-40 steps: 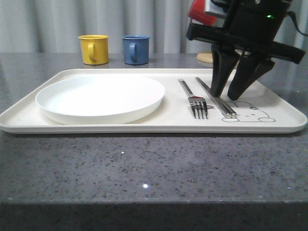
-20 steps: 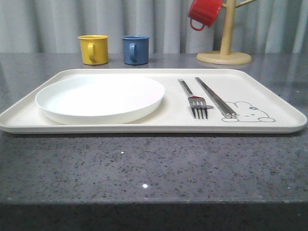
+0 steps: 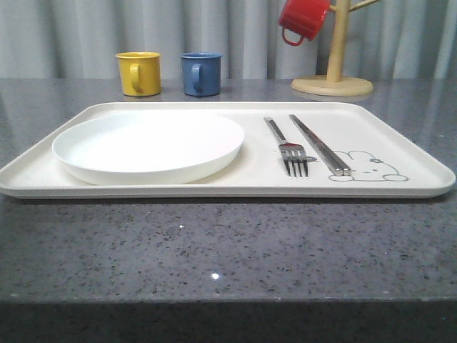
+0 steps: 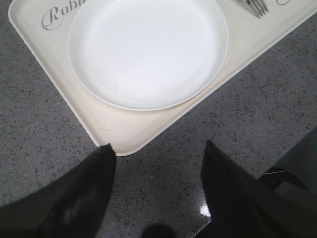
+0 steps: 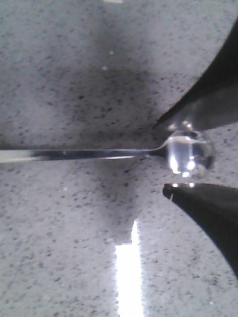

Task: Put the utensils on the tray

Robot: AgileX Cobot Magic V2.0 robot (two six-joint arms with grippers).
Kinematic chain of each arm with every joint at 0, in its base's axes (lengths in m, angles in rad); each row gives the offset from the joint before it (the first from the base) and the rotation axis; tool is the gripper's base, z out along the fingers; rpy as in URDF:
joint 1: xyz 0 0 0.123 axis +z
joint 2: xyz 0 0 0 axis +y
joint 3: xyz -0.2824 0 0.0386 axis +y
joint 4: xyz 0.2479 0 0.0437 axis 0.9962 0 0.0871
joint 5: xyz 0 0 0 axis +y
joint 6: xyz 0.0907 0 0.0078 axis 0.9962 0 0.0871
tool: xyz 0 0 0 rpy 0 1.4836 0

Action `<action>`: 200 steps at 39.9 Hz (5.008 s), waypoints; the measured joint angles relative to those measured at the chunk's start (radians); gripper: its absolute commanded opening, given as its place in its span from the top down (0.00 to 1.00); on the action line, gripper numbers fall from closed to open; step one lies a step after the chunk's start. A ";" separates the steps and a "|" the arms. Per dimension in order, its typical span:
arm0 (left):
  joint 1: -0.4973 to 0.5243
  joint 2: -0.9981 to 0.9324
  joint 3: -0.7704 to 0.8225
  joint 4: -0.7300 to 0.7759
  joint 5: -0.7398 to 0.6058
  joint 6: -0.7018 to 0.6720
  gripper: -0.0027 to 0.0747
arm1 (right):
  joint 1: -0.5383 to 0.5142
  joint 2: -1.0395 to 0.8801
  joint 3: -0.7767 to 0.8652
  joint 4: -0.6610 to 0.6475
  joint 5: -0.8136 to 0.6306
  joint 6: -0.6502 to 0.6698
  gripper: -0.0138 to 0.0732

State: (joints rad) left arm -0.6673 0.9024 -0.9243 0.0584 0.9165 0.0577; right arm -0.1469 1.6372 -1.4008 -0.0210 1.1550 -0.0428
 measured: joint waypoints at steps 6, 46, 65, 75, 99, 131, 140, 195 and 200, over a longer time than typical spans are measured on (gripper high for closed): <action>0.000 0.000 0.000 0.000 0.000 0.000 0.46 | 0.000 0.030 0.000 0.000 -0.040 -0.001 0.50; 0.000 0.000 0.000 0.000 0.000 0.000 0.46 | 0.023 0.084 0.000 0.021 -0.046 -0.006 0.81; 0.000 0.000 0.000 0.000 0.000 0.000 0.46 | 0.380 -0.082 0.000 0.232 0.026 0.021 0.81; 0.000 0.000 0.000 0.000 0.000 0.000 0.46 | 0.426 0.008 0.000 0.254 -0.061 0.161 0.81; 0.000 0.000 0.000 0.000 0.000 -0.001 0.46 | 0.426 0.112 0.000 0.141 -0.149 0.298 0.73; 0.000 0.000 0.000 0.000 0.000 -0.001 0.46 | 0.533 -0.199 0.035 0.080 -0.144 0.086 0.51; 0.000 0.000 0.000 0.000 0.000 -0.001 0.46 | 0.566 -0.438 0.174 0.068 -0.125 0.075 0.51; 0.000 0.000 0.000 0.021 -0.019 0.096 0.99 | 0.566 -1.112 0.655 0.051 -0.151 0.073 0.92; 0.000 0.000 0.000 0.021 -0.019 0.096 0.99 | 0.566 -1.112 0.655 0.051 -0.153 0.073 0.92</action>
State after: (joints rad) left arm -0.6673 0.9024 -0.9243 0.0796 0.8976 0.1538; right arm 0.4190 0.5256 -0.7461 0.0298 1.0019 0.0301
